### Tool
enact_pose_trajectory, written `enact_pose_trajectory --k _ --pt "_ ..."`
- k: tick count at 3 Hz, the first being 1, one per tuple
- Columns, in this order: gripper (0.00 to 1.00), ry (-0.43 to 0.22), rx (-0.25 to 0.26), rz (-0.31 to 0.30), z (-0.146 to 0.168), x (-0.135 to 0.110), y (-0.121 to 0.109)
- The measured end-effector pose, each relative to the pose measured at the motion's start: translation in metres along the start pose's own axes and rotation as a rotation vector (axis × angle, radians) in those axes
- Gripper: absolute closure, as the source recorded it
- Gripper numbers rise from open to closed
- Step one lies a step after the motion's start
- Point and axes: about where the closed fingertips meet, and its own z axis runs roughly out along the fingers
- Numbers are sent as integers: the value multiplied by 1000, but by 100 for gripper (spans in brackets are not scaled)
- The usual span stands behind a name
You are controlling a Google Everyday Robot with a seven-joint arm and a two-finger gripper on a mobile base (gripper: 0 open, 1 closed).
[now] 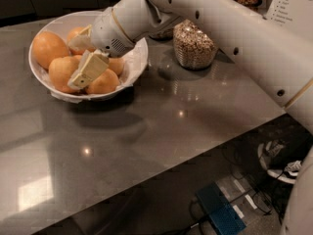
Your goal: Pick orange from white bowl
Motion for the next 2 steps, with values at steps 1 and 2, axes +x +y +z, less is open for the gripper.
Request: enact_pose_trajectory --k 1,2 --pt "25 3 -19 13 8 2 -2" --pt "27 10 -33 21 15 2 -6"
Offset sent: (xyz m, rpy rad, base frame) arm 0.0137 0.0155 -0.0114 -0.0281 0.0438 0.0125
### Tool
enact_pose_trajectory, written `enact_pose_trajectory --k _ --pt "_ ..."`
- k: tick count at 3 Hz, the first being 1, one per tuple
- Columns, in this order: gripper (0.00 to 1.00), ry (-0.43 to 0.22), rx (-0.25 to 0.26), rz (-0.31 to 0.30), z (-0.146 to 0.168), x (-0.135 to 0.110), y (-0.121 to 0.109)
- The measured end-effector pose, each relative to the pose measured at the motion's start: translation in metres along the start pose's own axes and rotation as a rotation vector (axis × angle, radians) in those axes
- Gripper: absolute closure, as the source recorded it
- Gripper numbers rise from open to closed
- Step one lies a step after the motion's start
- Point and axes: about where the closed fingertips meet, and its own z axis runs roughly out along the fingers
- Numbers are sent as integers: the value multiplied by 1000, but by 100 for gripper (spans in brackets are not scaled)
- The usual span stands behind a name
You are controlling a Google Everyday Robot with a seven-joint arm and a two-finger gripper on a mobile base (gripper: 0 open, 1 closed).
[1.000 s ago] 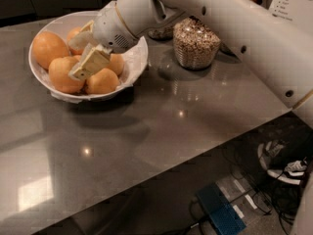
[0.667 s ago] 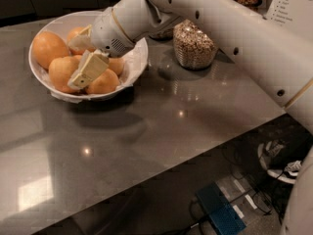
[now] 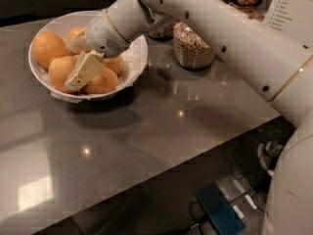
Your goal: Pick orange from white bowl
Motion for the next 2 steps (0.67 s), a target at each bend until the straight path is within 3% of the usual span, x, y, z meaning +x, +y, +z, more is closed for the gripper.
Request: enact_pose_trajectory --k 2 --pt "30 18 -32 40 19 9 -7"
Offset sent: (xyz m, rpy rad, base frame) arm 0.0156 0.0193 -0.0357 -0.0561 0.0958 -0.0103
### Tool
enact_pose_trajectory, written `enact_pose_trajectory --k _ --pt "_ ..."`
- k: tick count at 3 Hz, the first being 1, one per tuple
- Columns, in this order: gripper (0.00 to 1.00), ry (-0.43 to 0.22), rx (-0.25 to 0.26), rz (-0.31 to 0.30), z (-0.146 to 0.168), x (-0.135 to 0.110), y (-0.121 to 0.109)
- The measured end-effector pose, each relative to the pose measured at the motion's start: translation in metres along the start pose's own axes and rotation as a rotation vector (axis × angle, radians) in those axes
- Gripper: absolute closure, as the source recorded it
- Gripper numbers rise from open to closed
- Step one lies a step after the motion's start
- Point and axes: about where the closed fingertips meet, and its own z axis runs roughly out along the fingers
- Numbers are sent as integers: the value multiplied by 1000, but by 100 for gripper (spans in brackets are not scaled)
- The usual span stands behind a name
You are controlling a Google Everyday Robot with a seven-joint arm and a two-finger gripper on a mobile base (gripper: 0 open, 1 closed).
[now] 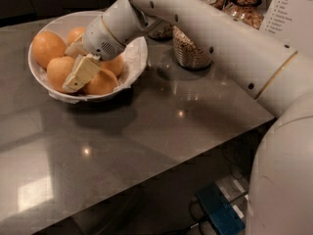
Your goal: Pick orange from white bowl
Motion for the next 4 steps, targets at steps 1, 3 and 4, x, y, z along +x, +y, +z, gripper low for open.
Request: enact_pose_trajectory --k 1,3,4 --pt "31 3 -10 11 3 1 -1" --pt "69 7 -19 24 6 2 -1" --pt "71 7 -19 24 6 2 -1"
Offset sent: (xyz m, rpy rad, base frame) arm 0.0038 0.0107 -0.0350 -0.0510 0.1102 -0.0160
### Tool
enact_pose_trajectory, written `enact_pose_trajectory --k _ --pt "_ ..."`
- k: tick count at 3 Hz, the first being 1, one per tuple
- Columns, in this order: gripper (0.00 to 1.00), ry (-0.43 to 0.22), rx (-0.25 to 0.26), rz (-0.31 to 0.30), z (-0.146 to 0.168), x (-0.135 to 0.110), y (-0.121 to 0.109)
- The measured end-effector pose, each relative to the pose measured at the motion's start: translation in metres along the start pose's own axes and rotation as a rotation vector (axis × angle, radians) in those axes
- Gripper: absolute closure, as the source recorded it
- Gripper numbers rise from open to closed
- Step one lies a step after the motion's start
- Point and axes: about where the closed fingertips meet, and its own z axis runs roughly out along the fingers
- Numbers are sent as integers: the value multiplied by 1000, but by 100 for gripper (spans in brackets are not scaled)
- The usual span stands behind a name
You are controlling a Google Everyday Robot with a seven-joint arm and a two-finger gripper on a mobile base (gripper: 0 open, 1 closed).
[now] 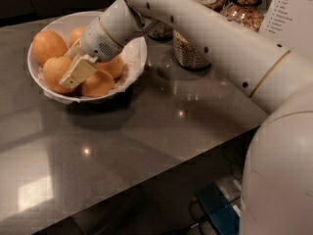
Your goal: Pick orange from white bowl
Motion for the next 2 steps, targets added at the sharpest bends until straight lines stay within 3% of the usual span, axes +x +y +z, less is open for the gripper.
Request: enact_pose_trajectory --k 1,2 --pt "90 0 0 0 0 0 0" --pt "100 -31 34 -46 -22 -8 -6"
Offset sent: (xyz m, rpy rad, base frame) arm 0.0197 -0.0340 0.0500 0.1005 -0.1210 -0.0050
